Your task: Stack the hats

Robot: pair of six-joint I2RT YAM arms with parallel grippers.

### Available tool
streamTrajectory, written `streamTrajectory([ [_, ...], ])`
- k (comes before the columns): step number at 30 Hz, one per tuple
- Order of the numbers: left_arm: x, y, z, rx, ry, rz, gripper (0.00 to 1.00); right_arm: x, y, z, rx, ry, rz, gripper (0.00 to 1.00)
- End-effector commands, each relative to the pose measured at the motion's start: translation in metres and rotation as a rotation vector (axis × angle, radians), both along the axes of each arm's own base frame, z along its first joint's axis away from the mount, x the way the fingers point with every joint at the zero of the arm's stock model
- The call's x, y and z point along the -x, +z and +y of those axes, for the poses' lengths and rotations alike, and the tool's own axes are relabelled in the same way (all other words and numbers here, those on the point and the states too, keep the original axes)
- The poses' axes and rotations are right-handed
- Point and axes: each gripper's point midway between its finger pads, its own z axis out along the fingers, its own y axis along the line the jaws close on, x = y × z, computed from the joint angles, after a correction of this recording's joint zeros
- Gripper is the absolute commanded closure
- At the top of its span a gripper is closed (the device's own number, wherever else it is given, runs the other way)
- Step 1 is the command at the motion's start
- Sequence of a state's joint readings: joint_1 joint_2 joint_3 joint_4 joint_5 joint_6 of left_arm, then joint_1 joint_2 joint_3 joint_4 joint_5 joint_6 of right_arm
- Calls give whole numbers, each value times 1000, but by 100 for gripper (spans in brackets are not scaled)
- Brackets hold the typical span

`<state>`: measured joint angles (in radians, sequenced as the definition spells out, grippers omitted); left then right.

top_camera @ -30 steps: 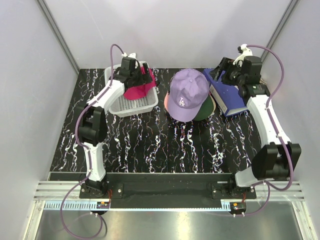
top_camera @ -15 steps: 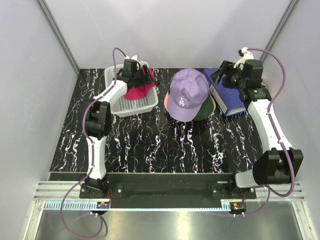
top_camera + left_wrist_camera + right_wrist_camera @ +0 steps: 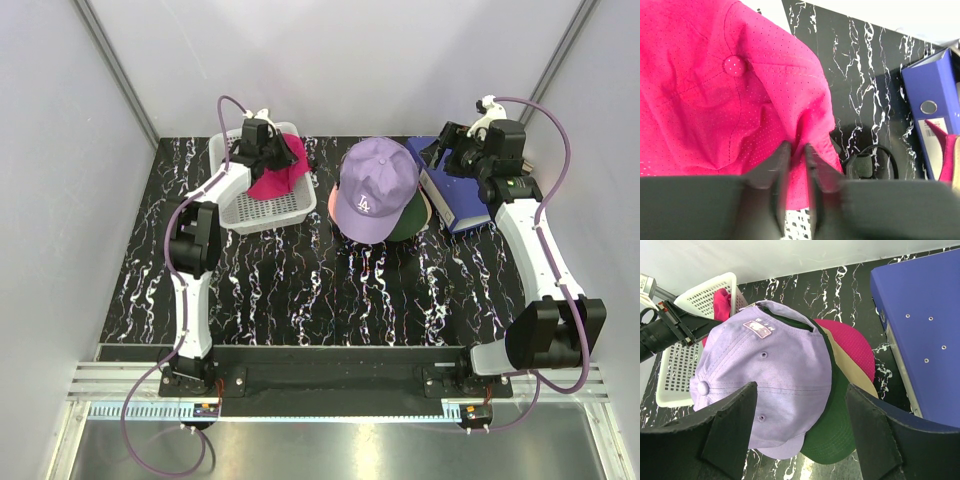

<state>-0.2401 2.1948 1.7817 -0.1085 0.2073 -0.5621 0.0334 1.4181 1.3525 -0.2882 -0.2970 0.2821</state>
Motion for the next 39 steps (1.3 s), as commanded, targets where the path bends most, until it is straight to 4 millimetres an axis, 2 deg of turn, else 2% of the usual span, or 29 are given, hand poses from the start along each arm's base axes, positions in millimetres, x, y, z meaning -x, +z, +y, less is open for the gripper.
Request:
streamTrajectory([
  [1, -8, 63, -5, 38, -42, -173, 91, 3, 12, 4, 0, 17, -33, 21],
  [4, -8, 54, -6, 36, -53, -149, 96, 2, 13, 5, -4, 21, -32, 21],
  [5, -8, 53, -6, 38, -55, -145, 100, 1, 14, 5, -5, 20, -35, 21],
  [9, 0, 65, -8, 63, -68, -163, 100, 3, 17, 4, -1, 17, -44, 21],
  [10, 3, 87, -7, 76, -59, -204, 100, 3, 17, 4, 0, 19, -46, 21],
  [12, 8, 103, -3, 81, -41, -232, 100, 5, 21, 4, 2, 20, -56, 21],
  [13, 13, 129, 1, 82, -20, -277, 100, 5, 23, 4, 2, 23, -61, 21],
  [15, 19, 144, 9, 54, 5, -302, 100, 7, 34, 7, -9, 36, -83, 22],
  [16, 24, 160, 12, 46, 18, -333, 100, 8, 39, 8, -13, 40, -93, 22],
  [18, 33, 158, 17, 29, 37, -301, 100, 9, 50, 10, -24, 45, -119, 22],
  [19, 37, 166, 20, 24, 44, -311, 100, 10, 55, 10, -25, 46, -131, 22],
  [20, 39, 162, 22, 13, 47, -299, 100, 9, 59, 11, -27, 47, -144, 22],
  [23, 44, 145, 29, -16, 58, -265, 100, 8, 56, 13, -39, 56, -142, 22],
  [27, 53, 140, 25, 5, 8, -228, 100, 11, 51, 18, -66, 77, -121, 23],
  [32, 70, 142, 38, -17, 61, -195, 100, 16, 49, 21, -80, 89, -121, 23],
  [36, 83, 165, 51, -51, 101, -250, 100, 20, 55, 26, -89, 101, -139, 24],
  [37, 89, 181, 54, -47, 108, -284, 100, 21, 58, 28, -90, 108, -149, 24],
  [39, 94, 201, 61, -54, 140, -327, 100, 23, 65, 35, -93, 125, -171, 24],
])
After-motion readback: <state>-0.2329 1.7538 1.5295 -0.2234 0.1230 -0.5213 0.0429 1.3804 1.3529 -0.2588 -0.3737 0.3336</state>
